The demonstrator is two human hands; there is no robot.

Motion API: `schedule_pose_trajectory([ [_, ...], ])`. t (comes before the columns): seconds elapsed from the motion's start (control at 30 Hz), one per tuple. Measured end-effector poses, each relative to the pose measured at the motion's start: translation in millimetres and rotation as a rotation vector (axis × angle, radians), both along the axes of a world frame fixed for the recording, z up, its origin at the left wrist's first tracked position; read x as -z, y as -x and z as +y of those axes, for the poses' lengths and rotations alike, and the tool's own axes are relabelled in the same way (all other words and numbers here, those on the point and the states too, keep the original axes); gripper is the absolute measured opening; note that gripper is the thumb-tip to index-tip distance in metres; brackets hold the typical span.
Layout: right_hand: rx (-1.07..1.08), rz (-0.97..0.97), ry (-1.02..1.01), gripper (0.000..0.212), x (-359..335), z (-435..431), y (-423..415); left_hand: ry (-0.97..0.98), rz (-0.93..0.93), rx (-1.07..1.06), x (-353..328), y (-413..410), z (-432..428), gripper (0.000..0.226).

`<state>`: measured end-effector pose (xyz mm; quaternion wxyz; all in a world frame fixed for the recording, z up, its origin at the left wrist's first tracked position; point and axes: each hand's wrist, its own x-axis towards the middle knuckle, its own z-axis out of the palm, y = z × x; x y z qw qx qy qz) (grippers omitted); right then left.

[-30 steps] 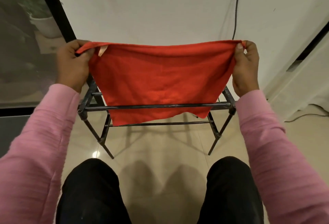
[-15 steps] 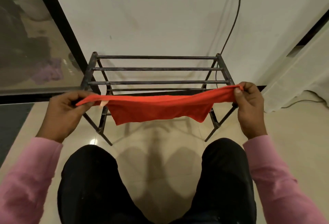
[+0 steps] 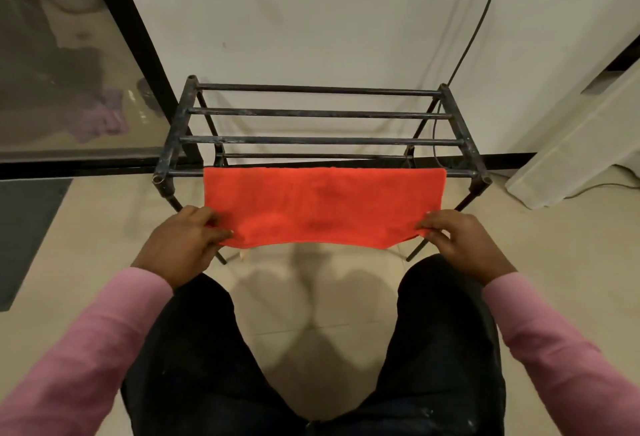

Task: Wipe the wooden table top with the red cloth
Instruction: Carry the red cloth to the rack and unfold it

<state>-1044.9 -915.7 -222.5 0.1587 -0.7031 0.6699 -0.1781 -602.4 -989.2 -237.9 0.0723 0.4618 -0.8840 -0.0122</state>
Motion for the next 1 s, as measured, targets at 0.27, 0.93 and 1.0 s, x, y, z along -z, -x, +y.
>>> schedule_pose_trajectory([
  [0.27,-0.060,0.244,-0.252,0.026,17,-36,3,-0.081,-0.215,-0.046,23,14,-16,0.020],
  [0.93,0.060,0.416,-0.305,0.040,46,-57,-6,-0.226,-0.452,-0.255,46,46,-11,0.039],
  [1.0,0.082,0.382,-0.305,0.042,45,-55,-12,-0.233,-0.457,-0.291,49,48,-8,0.045],
])
